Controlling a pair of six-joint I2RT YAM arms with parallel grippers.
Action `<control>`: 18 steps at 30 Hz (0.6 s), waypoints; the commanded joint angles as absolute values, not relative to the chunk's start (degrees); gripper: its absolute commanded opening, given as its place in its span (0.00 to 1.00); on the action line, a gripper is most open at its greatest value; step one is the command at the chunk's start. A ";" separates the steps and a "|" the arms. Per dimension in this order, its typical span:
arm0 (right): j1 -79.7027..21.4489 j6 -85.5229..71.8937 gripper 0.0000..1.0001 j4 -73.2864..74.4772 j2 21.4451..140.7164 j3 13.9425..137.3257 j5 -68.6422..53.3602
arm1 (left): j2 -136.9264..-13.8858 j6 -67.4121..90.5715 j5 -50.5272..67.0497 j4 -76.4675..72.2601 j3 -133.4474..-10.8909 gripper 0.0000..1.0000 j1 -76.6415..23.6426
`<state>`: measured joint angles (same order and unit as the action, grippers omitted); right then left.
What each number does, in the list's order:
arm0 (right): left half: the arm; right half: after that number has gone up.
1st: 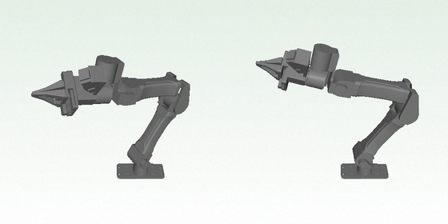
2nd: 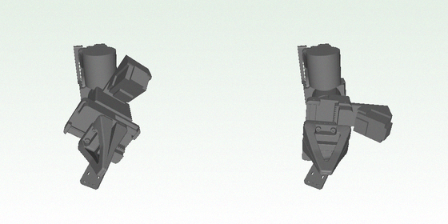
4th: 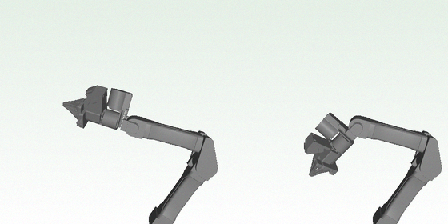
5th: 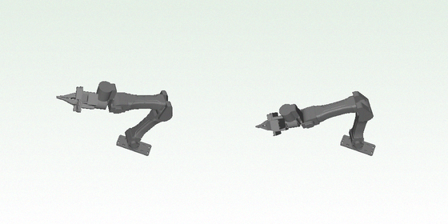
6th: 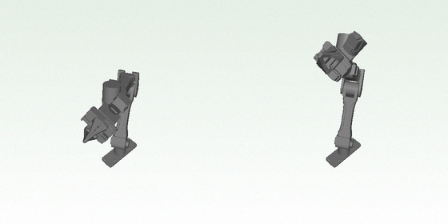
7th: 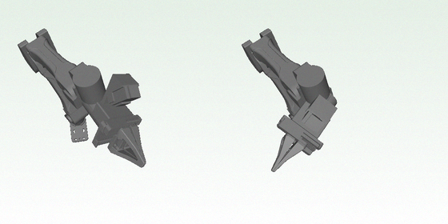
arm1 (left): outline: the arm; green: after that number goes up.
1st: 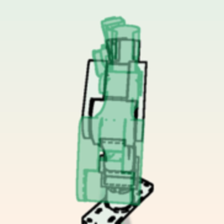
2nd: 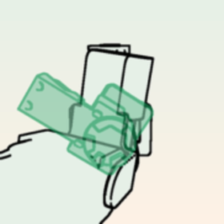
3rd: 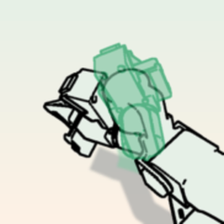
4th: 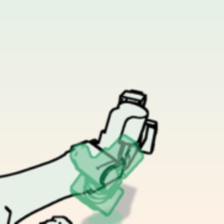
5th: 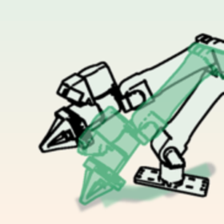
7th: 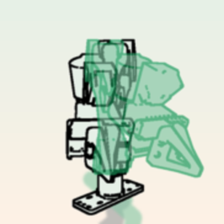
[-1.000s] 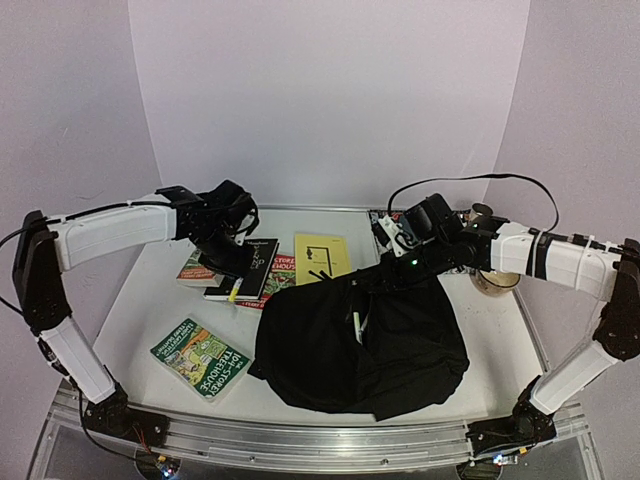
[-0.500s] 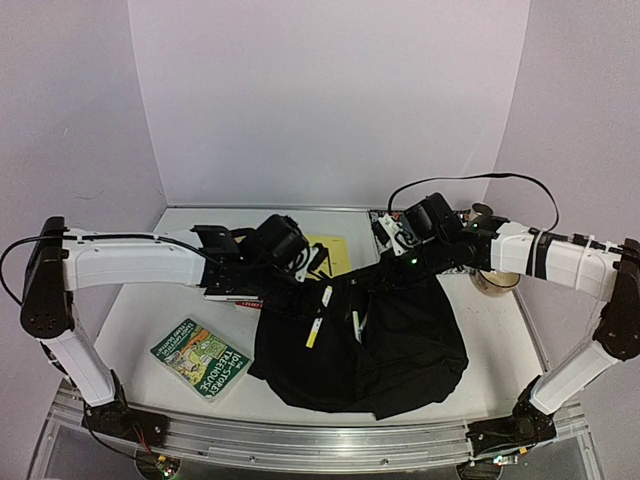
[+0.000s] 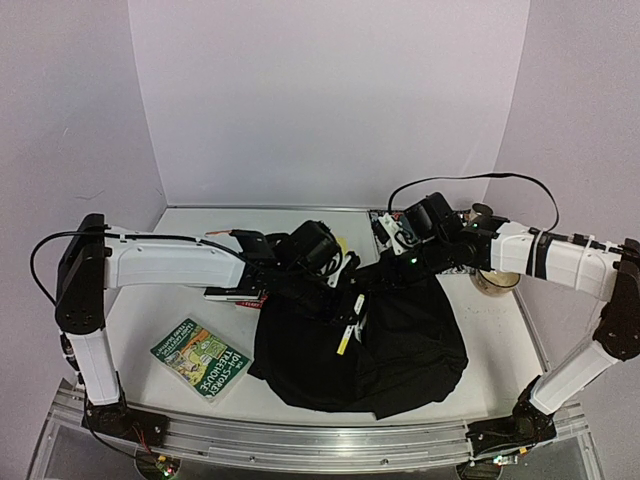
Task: Pack the student bag
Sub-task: Place the pen in the lower front pocket of the bag.
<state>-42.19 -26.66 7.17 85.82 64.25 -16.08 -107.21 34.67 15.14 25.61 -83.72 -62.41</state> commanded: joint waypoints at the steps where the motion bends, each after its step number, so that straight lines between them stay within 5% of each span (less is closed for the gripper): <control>1: -43.00 -27.50 0.00 2.71 84.13 65.96 -17.85 | -110.01 36.36 13.46 23.12 -89.37 0.00 -61.39; 18: -45.07 -28.73 0.00 1.84 83.23 65.15 -17.56 | -110.88 45.24 3.05 20.74 -92.83 0.00 -59.47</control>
